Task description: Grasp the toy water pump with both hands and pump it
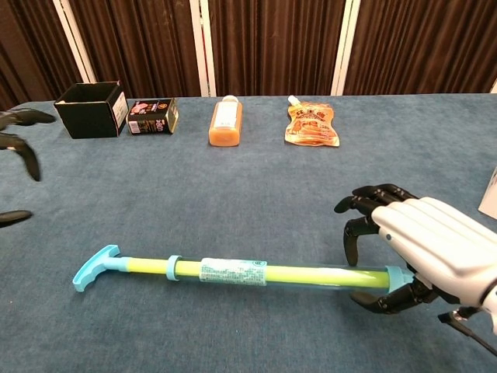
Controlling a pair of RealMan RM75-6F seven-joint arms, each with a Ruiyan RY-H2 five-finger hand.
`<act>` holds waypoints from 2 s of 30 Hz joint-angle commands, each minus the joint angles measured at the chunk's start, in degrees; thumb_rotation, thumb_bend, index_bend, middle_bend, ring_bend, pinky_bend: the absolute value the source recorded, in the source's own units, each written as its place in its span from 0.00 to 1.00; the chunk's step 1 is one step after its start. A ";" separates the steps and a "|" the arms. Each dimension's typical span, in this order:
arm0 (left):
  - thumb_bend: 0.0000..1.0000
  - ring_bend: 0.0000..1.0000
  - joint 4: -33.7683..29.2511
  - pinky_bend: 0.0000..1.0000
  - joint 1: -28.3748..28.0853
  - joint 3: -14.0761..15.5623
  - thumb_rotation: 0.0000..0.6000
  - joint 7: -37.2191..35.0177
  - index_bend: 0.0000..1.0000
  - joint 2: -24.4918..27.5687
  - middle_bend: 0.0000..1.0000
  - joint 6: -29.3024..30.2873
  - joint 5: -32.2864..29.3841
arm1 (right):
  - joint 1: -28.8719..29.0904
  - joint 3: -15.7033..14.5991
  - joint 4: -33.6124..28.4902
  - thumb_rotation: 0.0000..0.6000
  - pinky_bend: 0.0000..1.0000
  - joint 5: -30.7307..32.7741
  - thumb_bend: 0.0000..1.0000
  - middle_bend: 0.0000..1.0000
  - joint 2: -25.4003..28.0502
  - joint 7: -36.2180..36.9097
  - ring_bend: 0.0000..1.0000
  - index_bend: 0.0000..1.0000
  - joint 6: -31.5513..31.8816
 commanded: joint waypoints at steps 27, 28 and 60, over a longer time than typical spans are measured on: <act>0.08 0.06 6.84 0.05 -6.41 2.51 1.00 0.05 0.51 -12.45 0.07 -11.08 -2.96 | -0.05 -0.28 -5.64 1.00 0.01 -1.72 0.39 0.18 1.47 -1.92 0.07 0.80 2.76; 0.09 0.06 7.61 0.05 -6.39 2.56 1.00 1.12 0.50 -12.89 0.07 -11.27 -3.18 | -0.07 -0.20 -5.81 1.00 0.01 -1.60 0.39 0.18 1.62 -1.70 0.07 0.80 2.80; 0.63 0.06 10.53 0.05 -6.97 1.51 1.00 7.07 0.69 -15.85 0.17 -8.69 -5.56 | -0.74 2.54 -10.69 1.00 0.01 -1.51 0.47 0.19 8.77 0.32 0.07 0.82 6.46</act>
